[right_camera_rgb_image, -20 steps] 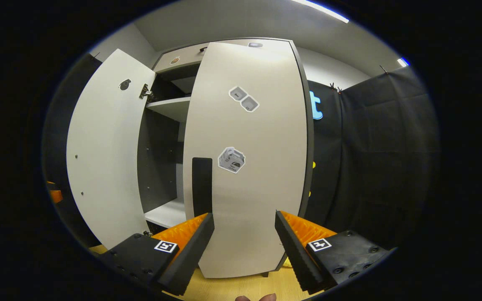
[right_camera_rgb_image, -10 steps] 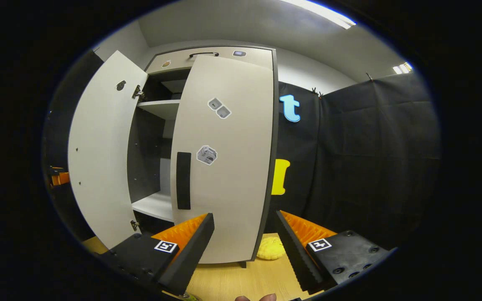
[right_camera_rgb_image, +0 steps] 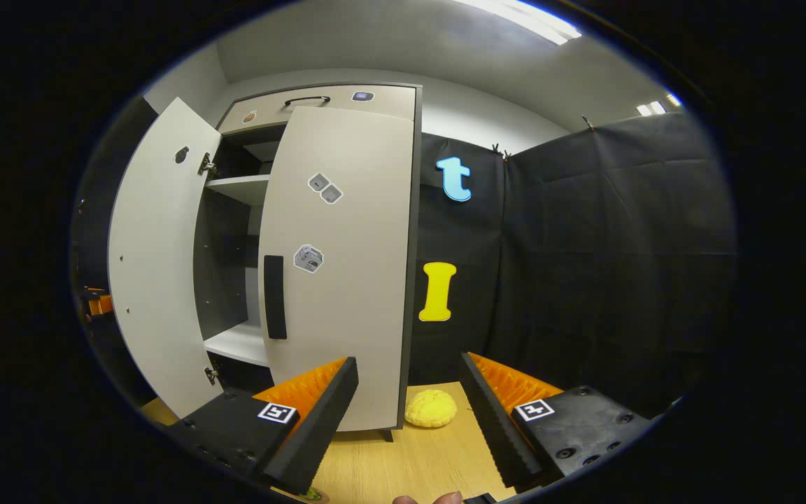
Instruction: Grasp the bottle in the cabinet with the left hand and place it on the coaster, then close the right door with the right hand and the left door with the left hand.
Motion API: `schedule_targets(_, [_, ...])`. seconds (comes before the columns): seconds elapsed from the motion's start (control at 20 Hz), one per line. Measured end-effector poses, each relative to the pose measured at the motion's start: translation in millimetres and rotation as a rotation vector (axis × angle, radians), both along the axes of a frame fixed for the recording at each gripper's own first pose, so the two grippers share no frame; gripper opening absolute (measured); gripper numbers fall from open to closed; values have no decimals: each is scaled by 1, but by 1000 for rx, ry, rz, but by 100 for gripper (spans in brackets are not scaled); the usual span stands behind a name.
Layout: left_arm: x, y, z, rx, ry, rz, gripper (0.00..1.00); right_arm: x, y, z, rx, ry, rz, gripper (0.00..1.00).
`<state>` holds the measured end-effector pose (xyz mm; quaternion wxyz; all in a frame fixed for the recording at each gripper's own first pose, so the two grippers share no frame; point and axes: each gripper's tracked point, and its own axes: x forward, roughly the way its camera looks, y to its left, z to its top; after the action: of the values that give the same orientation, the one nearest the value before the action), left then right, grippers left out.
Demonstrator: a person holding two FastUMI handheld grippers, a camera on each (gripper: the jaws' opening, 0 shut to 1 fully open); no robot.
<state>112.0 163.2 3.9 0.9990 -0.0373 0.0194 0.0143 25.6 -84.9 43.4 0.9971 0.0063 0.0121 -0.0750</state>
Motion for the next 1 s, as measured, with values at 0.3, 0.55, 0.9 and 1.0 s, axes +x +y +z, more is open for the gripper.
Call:
schedule_targets(0.3, [-4,-42,3,-6,14,-36,94,7,-9,-11,5,13,31,97])
schedule_targets(0.55, [-1,-98,6,-8,20,-89,94,14,-27,-21,21,28,54,97])
schedule_targets(0.9, [24,-176,12,-12,10,-193,92,15,-72,-30,55,40,13,97])
schedule_targets(1.0, [33,-193,8,-19,21,-211,94,15,-83,-32,64,44,-1,97])
